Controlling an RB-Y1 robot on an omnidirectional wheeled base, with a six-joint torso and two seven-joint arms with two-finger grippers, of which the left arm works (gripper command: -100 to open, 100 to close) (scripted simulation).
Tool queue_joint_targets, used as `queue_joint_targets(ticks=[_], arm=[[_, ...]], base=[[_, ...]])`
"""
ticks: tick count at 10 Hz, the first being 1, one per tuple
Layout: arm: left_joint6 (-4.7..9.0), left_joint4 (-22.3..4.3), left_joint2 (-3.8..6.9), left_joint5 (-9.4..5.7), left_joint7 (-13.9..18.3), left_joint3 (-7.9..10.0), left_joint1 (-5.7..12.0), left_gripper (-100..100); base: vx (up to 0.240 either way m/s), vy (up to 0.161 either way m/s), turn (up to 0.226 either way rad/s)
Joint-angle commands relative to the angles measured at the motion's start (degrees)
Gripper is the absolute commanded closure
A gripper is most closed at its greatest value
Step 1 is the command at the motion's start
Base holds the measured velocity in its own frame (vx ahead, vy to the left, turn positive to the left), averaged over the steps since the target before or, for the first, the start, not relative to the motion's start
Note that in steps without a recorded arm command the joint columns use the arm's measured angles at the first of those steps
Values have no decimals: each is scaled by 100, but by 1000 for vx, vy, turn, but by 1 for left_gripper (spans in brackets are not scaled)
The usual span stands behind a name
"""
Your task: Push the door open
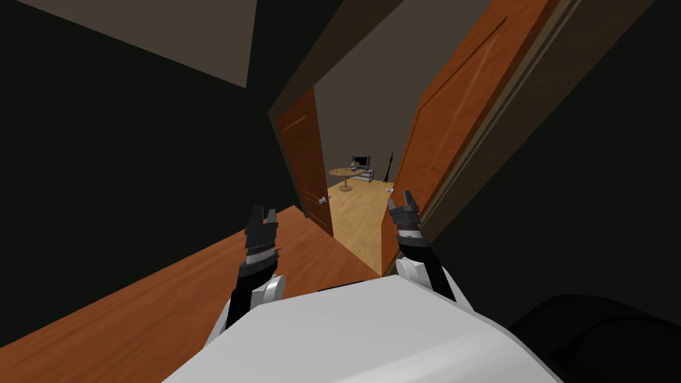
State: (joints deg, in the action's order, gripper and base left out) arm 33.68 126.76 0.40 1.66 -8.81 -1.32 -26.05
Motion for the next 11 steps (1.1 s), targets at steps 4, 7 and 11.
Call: queue_joint_targets(ticks=[4,7,11], arm=[[136,-522,125,194,-473,-14,58,-100],[243,-933,203,348,-845,-25,103,-100],[372,-1430,283,533,-1296,-39,158,-100]], base=[[125,59,-99],[122,63,-103],[90,62,-90]])
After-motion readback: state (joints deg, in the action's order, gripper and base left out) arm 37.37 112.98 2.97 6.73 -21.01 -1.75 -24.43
